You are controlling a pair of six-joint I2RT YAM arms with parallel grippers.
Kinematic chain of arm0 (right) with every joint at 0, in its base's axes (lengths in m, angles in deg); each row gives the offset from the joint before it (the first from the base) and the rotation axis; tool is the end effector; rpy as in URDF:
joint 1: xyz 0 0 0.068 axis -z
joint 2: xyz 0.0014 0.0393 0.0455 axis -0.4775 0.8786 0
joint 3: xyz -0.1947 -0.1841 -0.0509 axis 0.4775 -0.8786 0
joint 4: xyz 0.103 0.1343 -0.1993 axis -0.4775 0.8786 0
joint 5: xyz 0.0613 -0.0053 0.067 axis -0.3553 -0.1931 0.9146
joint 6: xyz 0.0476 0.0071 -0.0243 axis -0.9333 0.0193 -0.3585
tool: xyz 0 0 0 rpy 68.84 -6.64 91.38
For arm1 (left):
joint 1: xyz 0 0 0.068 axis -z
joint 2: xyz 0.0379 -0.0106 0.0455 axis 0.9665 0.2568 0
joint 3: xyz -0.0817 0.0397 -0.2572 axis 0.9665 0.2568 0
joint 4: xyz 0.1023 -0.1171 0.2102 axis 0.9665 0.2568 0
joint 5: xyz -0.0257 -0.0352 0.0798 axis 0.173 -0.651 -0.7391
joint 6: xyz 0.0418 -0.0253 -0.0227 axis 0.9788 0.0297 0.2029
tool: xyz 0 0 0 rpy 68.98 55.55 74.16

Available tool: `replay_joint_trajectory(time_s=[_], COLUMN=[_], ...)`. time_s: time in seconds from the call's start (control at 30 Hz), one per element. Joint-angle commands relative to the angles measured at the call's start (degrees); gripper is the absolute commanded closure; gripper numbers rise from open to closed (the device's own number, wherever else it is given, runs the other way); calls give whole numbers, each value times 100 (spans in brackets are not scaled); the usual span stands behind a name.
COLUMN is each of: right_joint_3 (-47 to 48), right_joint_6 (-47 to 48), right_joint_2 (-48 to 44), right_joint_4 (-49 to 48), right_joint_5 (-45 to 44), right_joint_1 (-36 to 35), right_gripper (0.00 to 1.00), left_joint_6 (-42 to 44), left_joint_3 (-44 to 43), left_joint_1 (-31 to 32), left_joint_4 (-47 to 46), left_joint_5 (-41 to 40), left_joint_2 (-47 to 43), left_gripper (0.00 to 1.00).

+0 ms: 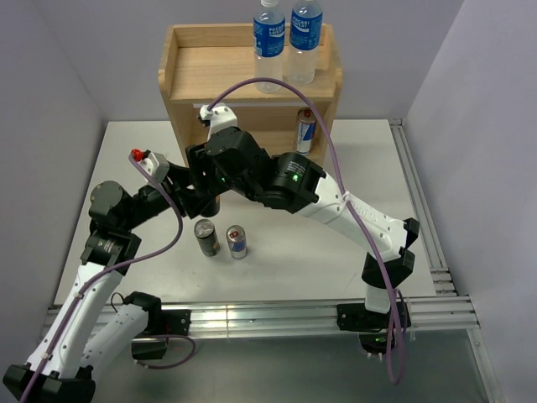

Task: Place and organize the beverage onto the shelf

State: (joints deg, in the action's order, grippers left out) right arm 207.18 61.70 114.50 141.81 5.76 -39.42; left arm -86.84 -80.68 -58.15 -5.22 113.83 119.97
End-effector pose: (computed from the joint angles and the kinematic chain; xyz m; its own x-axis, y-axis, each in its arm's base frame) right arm 0.1512 0.3377 0.4883 -0.4437 -0.0951 -0.8911 -0.6069 0.7635 0.2207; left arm 0.1534 -0.0713 0.3823 -0.0591 -0.1613 -0.9851 0.8536 0.5035 -0.1336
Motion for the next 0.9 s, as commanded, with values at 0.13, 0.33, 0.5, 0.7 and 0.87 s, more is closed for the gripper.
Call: replay_joint_trajectory(time_s=[0.13, 0.33, 0.5, 0.7, 0.87], right_joint_3=[150, -53, 35, -18, 184], right_joint_6=[-58, -5, 13, 74, 118], right_joint_2=[-80, -168, -98, -107, 42], right_joint_4=[-988, -1182, -1200, -1401, -1560], right_joint_5=[53, 9, -52, -114, -105], right_joint_1=[-53, -53, -61, -52, -53], right_gripper=[76, 69, 63, 47, 44], left_joint_6=[222, 231, 188, 152, 100], left_joint_3=[-261, -261, -261, -287, -270], left_joint_1=[122, 122, 122, 122, 113], left_joint_4=[400, 471, 664, 743, 691], left_joint_5=[-383, -892, -1481, -1798, -1816], left_joint_2=[125, 81, 107, 178, 99], left_gripper=[90, 100, 100, 100, 100])
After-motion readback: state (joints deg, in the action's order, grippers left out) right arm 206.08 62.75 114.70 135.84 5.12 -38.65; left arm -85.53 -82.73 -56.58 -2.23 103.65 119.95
